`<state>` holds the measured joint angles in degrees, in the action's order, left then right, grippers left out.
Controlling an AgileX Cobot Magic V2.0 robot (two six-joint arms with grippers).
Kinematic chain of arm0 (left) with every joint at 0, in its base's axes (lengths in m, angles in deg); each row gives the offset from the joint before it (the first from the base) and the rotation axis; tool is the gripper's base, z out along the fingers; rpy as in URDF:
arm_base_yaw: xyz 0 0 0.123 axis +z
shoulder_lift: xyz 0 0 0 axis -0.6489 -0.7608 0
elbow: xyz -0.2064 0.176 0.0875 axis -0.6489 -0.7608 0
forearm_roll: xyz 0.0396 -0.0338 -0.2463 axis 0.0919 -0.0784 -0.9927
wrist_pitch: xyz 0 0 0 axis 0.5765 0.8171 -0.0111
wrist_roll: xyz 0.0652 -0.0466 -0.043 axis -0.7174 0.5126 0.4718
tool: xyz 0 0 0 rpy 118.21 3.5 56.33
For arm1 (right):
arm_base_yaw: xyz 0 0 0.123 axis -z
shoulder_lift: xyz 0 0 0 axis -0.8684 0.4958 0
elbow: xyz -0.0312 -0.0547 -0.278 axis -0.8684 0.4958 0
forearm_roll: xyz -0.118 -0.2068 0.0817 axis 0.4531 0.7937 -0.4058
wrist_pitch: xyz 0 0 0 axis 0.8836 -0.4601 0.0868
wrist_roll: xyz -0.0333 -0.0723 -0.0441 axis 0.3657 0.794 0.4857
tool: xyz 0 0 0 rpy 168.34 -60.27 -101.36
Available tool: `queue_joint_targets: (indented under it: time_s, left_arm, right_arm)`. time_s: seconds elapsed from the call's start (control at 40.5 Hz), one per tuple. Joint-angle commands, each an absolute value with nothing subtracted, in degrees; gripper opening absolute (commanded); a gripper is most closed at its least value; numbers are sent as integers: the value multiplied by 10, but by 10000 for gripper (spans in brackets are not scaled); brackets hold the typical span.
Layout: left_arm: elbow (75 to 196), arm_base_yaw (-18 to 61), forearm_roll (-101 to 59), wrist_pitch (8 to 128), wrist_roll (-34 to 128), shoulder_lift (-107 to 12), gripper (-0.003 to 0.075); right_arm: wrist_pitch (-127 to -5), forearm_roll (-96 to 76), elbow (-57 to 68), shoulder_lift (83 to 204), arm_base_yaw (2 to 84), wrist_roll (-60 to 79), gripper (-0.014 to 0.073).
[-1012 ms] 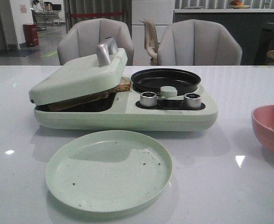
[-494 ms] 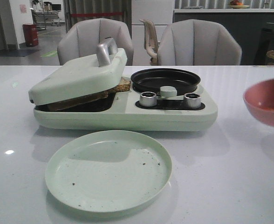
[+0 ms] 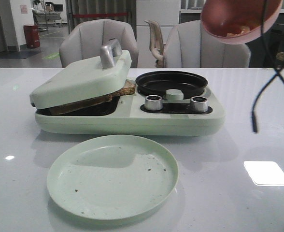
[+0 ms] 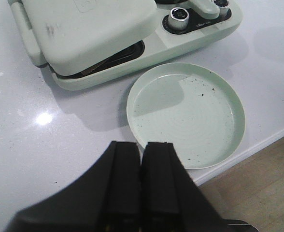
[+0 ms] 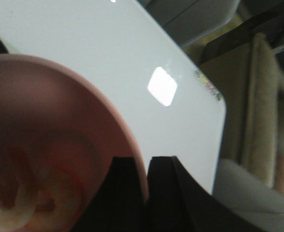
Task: Make breakfast with bread and shrimp
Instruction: 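Lift the pink bowl with the right gripper and tip the shrimp into the pan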
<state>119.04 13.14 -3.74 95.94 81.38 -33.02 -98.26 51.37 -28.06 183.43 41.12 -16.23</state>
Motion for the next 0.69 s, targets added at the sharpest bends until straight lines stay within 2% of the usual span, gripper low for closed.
queue_joint_targets:
  time_s: [0.0, 0.123, 0.321, 0.666]
  left_arm:
    - [1209, 127, -41, 918, 818, -327, 110]
    - [1209, 127, -41, 918, 818, -327, 110]
    - [1209, 127, -41, 918, 818, -327, 110]
    - [1209, 127, -40, 918, 818, -327, 110]
  right_arm:
    - [-996, 698, -327, 1843, 361, -228, 43]
    - [-1041, 888, -345, 1887, 312, -312, 43]
    - [-1074, 1081, -349, 1944, 272, -393, 43]
    - [-1065, 1086, -363, 1986, 267, -387, 43]
